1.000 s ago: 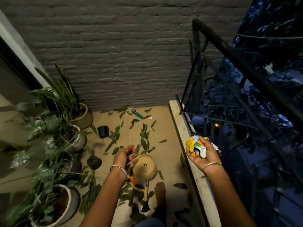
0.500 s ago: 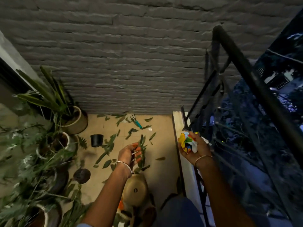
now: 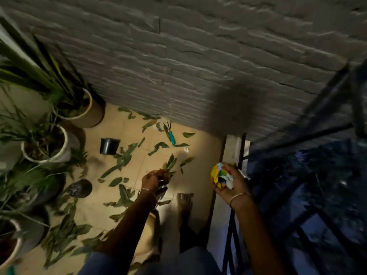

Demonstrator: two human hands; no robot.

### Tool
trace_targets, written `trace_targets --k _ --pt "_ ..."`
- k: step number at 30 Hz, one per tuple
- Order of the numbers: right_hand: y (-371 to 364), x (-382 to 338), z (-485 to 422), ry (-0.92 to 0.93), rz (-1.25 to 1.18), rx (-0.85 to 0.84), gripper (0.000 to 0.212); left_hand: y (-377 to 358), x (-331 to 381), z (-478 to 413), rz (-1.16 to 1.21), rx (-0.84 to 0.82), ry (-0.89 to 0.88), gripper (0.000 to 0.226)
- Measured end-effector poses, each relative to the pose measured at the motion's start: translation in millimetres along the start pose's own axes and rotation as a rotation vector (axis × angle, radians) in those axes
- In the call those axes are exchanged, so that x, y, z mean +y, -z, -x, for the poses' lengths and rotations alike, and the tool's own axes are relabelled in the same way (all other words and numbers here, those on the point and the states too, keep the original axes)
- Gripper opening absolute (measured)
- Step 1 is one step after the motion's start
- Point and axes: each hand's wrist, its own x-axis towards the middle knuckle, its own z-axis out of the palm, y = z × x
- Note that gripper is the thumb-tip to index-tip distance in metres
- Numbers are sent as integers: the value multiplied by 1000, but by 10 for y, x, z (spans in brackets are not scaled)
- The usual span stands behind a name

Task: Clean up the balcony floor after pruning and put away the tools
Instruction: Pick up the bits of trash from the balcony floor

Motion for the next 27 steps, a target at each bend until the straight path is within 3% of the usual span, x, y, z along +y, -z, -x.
trace_targets --k 5,10,14,19,21,23,24,25,27 --pt "-131 -325 -1257 -59 76 64 37 -505 -91 -1216 -120 44 -39 18" --pt "95 -178 -2598 -88 78 125 16 -836 -490 -2514 -355 49 -51 16" --pt "422 97 -3537 -106 -62 108 22 -1066 -828 -3631 -547 97 -94 17" --pt "770 423 -4421 -75 -198 132 23 -1320 -1220 -4924 -932 88 -288 26" --pt "838 515 -4738 -55 -222 119 8 -1498 -1235 -5230 -1013 68 -332 25" --pt "921 625 -5085 -36 -225 84 65 -1665 -1307 -5601 -1080 59 -346 31" --pt "959 695 -5260 -26 -236 110 78 -1744 -1358 -5776 -1112 53 -367 37" --pt "966 752 -5390 -19 -238 108 78 -1814 -1412 -5935 -1134 42 -392 42" --pt "1001 865 -5619 -27 -284 108 34 -1938 -1502 -6173 -1166 5 -463 50"
